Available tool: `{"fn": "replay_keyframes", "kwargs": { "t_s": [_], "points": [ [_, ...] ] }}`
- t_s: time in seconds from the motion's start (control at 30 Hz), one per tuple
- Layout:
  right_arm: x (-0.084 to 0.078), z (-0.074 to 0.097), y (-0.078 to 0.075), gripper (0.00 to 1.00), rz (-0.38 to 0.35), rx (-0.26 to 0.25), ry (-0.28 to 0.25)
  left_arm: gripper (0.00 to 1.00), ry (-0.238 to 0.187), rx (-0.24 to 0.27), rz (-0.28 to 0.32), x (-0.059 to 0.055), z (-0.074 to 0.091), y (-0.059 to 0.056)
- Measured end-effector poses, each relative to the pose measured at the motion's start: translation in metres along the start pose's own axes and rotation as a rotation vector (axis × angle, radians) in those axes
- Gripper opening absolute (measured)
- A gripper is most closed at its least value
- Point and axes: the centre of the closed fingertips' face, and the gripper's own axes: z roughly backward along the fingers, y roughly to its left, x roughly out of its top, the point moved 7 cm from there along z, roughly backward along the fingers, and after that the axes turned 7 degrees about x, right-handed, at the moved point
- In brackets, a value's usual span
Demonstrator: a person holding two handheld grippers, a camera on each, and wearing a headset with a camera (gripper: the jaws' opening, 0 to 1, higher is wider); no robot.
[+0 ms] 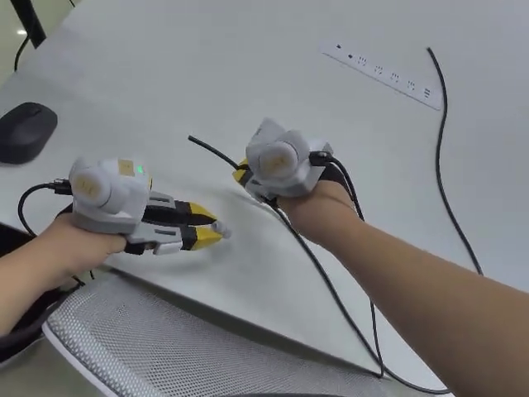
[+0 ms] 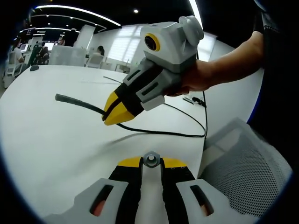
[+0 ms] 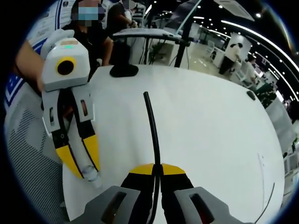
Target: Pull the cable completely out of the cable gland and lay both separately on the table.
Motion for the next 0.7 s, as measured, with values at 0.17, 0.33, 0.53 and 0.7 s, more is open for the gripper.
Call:
{"fn": "replay_keyframes", "kwargs": {
  "t_s": [0.17,0.33,0.53,0.7],
  "points": [
    [-0.002,-0.009,-0.003,0.0,0.002,0.012,0.011,0.15,0.016,0.022,0.007,-0.01,0.001,0.006],
    [-0.005,-0.017,-0.005,0.0,0.001,0.035,0.019,0.15,0.016,0.034,0.015,-0.014,0.001,0.01],
    [-0.006,-0.025,-0.002,0.0,0.051,0.043,0.04,0.15,0.008,0.048,0.034,-0.016,0.001,0.012],
    [-0.005,-0.026,-0.003,0.0,0.054,0.045,0.042,0.15,0.012,0.06,0.036,-0.02,0.003,0.015]
  ]
}}
